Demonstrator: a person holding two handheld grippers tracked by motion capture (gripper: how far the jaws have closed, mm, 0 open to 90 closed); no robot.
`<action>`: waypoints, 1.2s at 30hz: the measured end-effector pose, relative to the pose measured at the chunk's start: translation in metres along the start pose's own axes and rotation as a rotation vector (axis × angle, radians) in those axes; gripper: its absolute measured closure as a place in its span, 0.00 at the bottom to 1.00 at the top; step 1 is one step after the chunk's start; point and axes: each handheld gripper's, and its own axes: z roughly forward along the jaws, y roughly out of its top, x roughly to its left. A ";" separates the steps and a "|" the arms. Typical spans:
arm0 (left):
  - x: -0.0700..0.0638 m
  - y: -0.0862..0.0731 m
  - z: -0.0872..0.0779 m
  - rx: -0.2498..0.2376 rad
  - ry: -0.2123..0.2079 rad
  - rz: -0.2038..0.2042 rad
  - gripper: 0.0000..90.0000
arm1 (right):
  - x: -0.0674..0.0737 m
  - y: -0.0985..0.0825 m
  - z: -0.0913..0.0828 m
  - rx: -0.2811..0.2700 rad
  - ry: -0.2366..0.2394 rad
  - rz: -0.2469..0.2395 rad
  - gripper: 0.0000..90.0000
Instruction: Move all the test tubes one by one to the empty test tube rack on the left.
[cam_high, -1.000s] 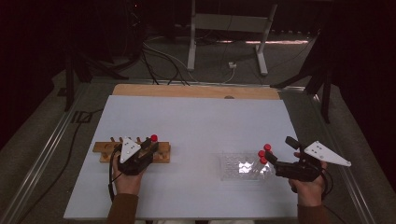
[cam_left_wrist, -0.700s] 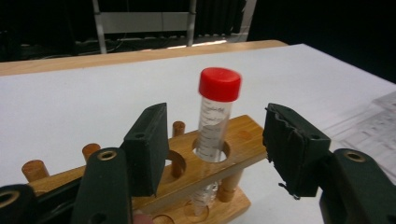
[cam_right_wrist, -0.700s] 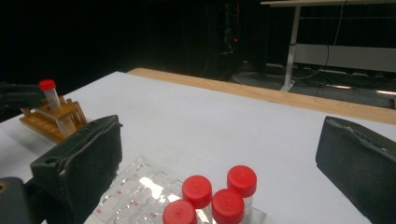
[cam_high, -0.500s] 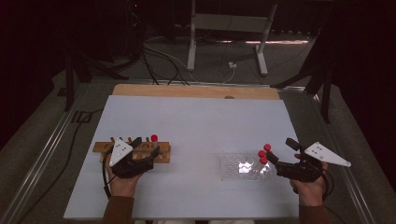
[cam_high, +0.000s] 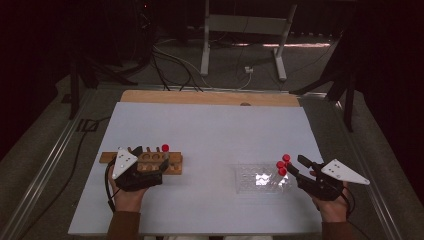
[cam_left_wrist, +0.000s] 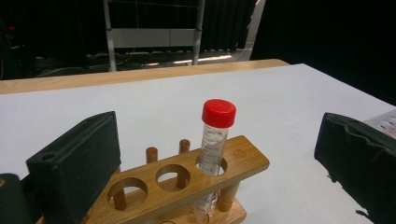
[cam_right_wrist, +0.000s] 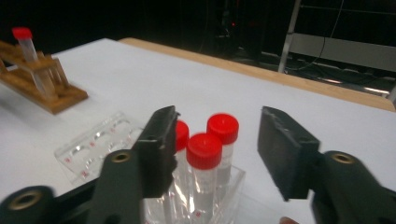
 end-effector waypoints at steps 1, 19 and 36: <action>0.000 0.000 0.000 0.000 0.004 0.000 0.01 | 0.000 -0.001 0.001 0.004 0.007 -0.006 0.59; 0.002 -0.001 0.000 0.001 0.009 -0.007 0.01 | -0.005 -0.025 0.018 0.103 0.046 -0.042 0.78; 0.002 -0.002 0.001 0.009 0.007 -0.009 0.01 | -0.006 -0.027 0.022 0.107 0.069 -0.020 0.81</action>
